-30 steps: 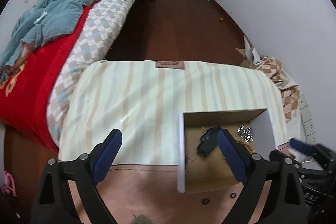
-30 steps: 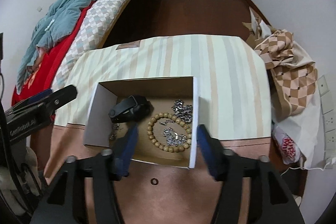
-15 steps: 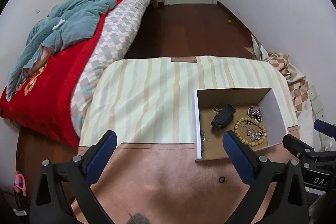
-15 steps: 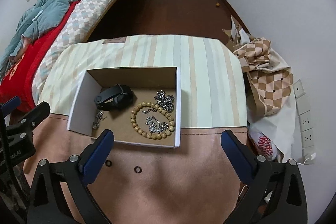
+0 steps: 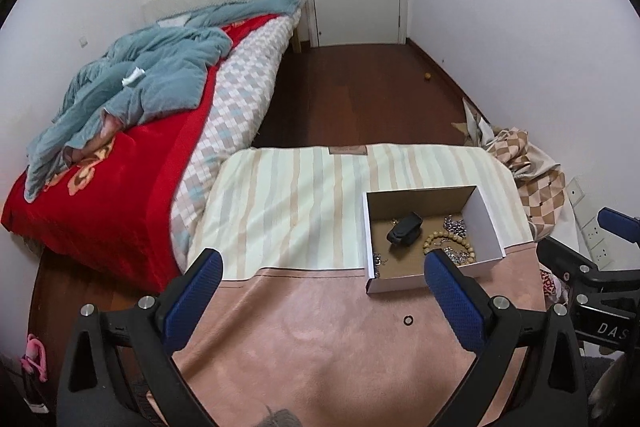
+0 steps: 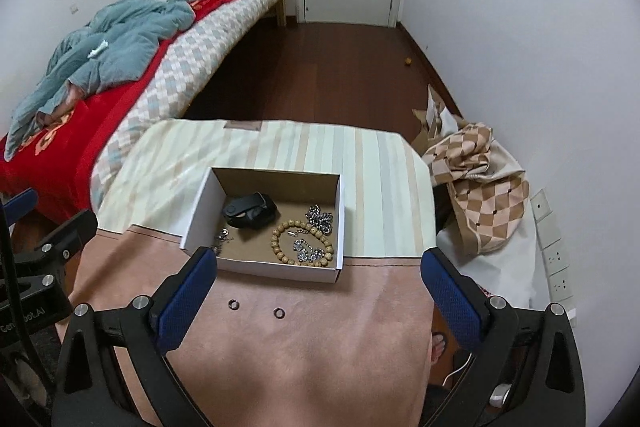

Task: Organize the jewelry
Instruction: 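Lift both grippers out of the box and back over the table, then grasp one black ring with the left gripper while the right gripper grasps the other black ring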

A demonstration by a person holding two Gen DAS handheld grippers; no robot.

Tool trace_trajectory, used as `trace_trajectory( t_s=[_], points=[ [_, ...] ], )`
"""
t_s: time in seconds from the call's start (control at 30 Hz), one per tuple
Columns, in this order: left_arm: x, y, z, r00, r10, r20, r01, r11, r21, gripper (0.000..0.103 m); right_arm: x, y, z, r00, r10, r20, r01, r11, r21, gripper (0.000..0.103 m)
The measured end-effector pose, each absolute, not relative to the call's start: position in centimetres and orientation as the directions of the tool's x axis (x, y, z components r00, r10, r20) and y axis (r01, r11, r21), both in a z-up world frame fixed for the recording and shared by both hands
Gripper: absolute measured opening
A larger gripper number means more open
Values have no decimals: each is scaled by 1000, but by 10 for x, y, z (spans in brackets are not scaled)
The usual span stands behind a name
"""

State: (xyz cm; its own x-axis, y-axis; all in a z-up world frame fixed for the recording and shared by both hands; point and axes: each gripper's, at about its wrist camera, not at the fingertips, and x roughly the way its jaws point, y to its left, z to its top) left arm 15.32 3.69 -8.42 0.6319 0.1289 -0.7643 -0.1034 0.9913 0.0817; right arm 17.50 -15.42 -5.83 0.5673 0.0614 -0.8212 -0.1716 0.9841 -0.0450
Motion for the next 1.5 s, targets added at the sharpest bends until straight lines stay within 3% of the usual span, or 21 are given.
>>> trace_trajectory(
  t_s=[0.57, 0.73, 0.87, 0.9, 0.97, 1.07, 1.3, 1.43, 1.47, 1.5],
  points=[
    [110, 41, -59, 667, 119, -736, -136, 990, 37, 103, 117, -159, -18, 631, 80, -771, -154, 988, -24, 103],
    [116, 47, -96, 620, 163, -768, -188, 981, 57, 103, 124, -163, -52, 579, 98, -809, -148, 989, 13, 103],
    [129, 53, -148, 537, 194, -821, -216, 973, 88, 103, 135, -164, -112, 509, 105, -855, -139, 990, 39, 101],
    [131, 54, -158, 519, 202, -831, -218, 971, 100, 103, 137, -162, -126, 495, 109, -862, -143, 989, 43, 98],
    [137, 54, -182, 479, 209, -853, -211, 970, 119, 103, 145, -158, -157, 457, 127, -881, -156, 986, 61, 80],
    [144, 56, -210, 430, 218, -876, -205, 969, 141, 103, 152, -148, -197, 415, 144, -899, -178, 981, 75, 67],
    [152, 66, -243, 362, 218, -906, -211, 966, 148, 103, 163, -133, -249, 391, 137, -910, -205, 977, 59, 50],
    [156, 66, -247, 359, 219, -907, -203, 967, 154, 103, 165, -127, -255, 409, 120, -904, -219, 975, 31, 29],
    [158, 66, -248, 358, 218, -908, -201, 968, 153, 103, 164, -127, -255, 416, 120, -902, -226, 974, 26, 13],
    [159, 64, -248, 358, 216, -908, -198, 968, 152, 103, 163, -126, -256, 421, 116, -899, -229, 973, 19, 13]
  ],
)
